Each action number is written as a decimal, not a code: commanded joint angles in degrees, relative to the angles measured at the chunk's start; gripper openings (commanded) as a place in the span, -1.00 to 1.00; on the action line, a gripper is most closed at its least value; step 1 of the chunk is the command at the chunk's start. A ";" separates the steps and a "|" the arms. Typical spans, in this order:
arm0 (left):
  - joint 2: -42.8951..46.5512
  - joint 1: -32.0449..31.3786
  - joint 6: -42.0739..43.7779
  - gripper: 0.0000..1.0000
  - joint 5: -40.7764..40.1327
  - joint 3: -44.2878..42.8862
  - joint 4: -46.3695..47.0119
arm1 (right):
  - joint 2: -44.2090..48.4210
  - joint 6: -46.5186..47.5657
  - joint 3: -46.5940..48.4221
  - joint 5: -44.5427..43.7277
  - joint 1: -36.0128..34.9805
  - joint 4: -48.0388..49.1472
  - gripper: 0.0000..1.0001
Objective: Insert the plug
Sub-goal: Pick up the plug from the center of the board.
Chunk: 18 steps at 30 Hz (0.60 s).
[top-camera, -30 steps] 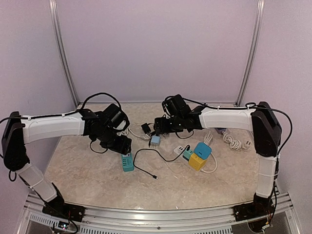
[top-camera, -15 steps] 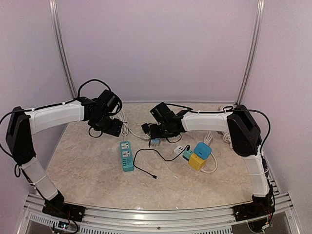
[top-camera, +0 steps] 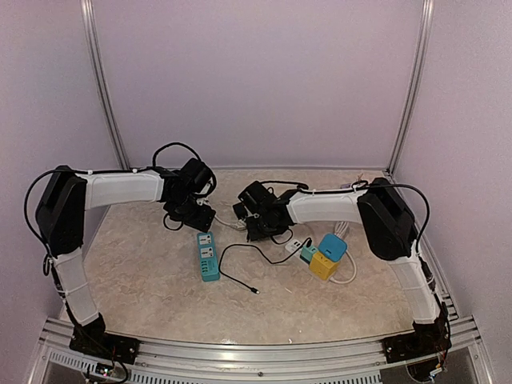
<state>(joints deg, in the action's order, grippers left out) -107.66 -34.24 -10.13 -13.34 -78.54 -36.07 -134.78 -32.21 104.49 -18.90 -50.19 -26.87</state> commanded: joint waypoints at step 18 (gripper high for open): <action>21.14 -1.16 0.86 0.51 8.08 3.65 4.36 | 33.59 34.22 -33.67 13.95 1.60 30.98 -1.00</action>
<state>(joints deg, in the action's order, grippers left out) -94.04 -34.59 -9.52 -9.93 -74.89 -34.92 -112.20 -11.81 79.53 -10.94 -48.51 -14.17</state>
